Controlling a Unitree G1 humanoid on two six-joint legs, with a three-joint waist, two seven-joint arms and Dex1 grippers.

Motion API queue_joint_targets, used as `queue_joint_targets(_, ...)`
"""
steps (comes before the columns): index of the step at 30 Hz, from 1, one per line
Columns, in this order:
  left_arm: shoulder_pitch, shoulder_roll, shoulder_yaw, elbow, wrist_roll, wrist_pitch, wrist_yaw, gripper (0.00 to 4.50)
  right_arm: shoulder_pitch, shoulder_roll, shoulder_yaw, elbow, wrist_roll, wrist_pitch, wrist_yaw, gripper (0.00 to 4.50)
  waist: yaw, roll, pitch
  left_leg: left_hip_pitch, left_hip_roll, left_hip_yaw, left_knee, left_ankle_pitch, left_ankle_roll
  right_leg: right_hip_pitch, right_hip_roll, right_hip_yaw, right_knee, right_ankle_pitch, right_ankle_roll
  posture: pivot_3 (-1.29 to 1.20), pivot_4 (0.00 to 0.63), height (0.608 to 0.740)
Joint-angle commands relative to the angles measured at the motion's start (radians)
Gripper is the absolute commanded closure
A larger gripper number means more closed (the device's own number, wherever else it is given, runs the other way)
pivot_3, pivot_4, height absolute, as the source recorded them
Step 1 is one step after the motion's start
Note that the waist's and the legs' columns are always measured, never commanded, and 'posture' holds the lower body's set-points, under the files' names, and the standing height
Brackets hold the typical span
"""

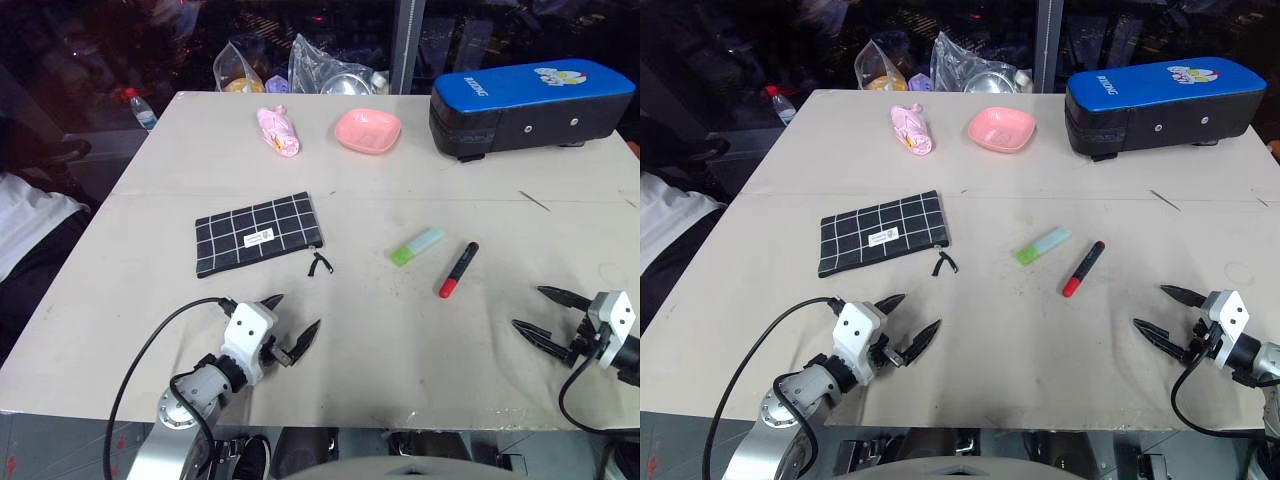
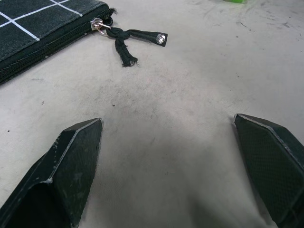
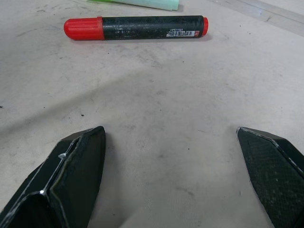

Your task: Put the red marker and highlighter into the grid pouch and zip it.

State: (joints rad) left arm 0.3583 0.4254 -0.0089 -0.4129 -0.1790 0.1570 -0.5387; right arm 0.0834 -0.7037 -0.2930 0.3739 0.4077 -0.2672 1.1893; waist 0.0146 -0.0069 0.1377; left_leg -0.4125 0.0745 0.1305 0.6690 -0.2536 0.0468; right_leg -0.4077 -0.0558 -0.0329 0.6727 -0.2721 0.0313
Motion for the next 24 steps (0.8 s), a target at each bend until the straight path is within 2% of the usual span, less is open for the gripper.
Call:
queue_joint_targets(1, 0.012, 0.014, 0.014, -0.001, -0.006, -0.007, -0.011, 0.0, 0.007, -0.006, -0.016, 0.03, -0.001, -0.023, 0.014, 0.04, 0.0, 0.0, 0.0, 0.0, 0.0, 0.0, 0.0, 0.0, 0.0, 0.0, 0.0, 0.0, 0.0, 0.0, 0.0, 0.0, 0.15, 0.74)
queue_joint_targets(14, -0.009, 0.05, 0.06, 0.031, -0.031, -0.033, -0.053, 0.0, -0.001, 0.025, 0.003, 0.02, 0.021, -0.048, 0.036, 0.04, -0.001, -0.001, -0.001, 0.003, 0.0, 0.0, 0.0, 0.0, 0.0, 0.003, 0.0, 0.0, 0.0, 0.0, -0.001, 0.0, 0.15, 0.74)
queue_joint_targets(19, 0.0, 0.087, 0.152, 0.036, -0.108, -0.056, -0.12, 0.0, 0.013, 0.05, 0.016, -0.135, 0.1, 0.043, 0.052, 0.04, -0.004, -0.001, 0.0, 0.003, 0.002, 0.0, -0.001, 0.0, 0.0, 0.003, 0.0, 0.0, 0.0, 0.0, -0.001, 0.0, 0.15, 0.74)
queue_joint_targets(24, -0.022, 0.161, 0.314, 0.104, -0.179, -0.084, -0.183, 0.0, 0.02, 0.072, 0.06, -0.309, 0.144, 0.128, 0.046, 0.04, -0.003, -0.001, 0.0, 0.003, 0.003, -0.001, 0.0, 0.0, 0.0, 0.003, 0.0, -0.001, 0.0, -0.001, -0.002, 0.0, 0.15, 0.74)
